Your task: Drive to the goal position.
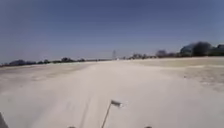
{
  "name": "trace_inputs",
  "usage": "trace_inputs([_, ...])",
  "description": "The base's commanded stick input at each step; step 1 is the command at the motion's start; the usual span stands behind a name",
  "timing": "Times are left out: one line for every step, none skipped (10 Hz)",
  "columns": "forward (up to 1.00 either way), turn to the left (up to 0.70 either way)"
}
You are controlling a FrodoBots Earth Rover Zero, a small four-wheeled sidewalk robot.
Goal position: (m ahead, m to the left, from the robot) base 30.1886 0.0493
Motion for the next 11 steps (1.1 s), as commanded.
trace_inputs([0.70, 0.00])
trace_inputs([0.70, 0.00])
trace_inputs([0.70, 0.00])
trace_inputs([0.70, 0.00])
trace_inputs([0.70, 0.00])
trace_inputs([0.70, 0.00])
trace_inputs([0.70, 0.00])
trace_inputs([0.70, 0.00])
trace_inputs([0.70, 0.00])
trace_inputs([0.70, 0.00])
trace_inputs([0.70, 0.00])
